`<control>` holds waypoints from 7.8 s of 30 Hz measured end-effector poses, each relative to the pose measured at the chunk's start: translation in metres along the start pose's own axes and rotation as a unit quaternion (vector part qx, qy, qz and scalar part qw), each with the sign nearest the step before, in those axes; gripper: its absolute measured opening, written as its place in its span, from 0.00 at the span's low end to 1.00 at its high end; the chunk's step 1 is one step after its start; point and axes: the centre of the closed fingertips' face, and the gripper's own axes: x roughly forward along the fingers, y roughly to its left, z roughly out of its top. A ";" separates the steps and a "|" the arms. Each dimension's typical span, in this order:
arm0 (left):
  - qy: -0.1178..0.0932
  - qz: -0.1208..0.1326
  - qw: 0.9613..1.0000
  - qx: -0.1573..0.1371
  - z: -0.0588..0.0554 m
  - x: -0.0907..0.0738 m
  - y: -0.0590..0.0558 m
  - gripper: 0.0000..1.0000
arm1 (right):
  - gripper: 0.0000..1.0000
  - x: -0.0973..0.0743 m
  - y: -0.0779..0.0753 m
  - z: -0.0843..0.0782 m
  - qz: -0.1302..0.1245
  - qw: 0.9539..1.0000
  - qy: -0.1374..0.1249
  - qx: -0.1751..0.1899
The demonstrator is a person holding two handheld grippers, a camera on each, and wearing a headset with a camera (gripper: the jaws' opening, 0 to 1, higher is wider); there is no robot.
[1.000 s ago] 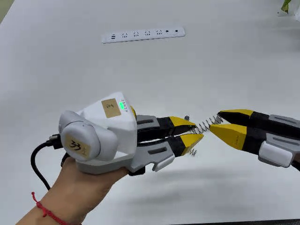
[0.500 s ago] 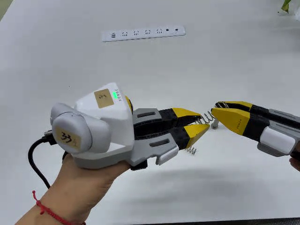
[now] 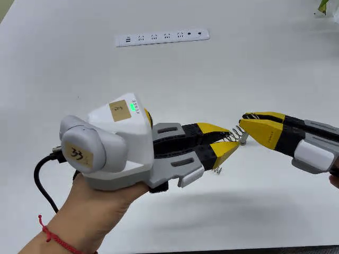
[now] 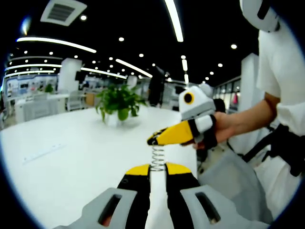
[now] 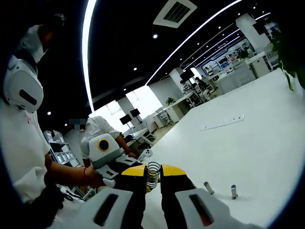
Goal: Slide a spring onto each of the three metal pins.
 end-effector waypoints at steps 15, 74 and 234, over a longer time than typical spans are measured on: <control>0.027 -0.017 0.999 0.010 -0.010 0.003 -0.006 0.12 | 0.11 0.001 0.011 -0.006 0.011 0.995 0.064 -0.081; 0.040 -0.037 0.998 0.026 -0.022 0.001 -0.012 0.10 | 0.26 -0.006 0.023 -0.018 0.139 0.861 0.348 -0.345; 0.048 0.072 0.996 -0.002 -0.079 -0.072 0.046 0.99 | 0.12 0.066 -0.113 -0.089 0.099 0.687 0.596 -0.405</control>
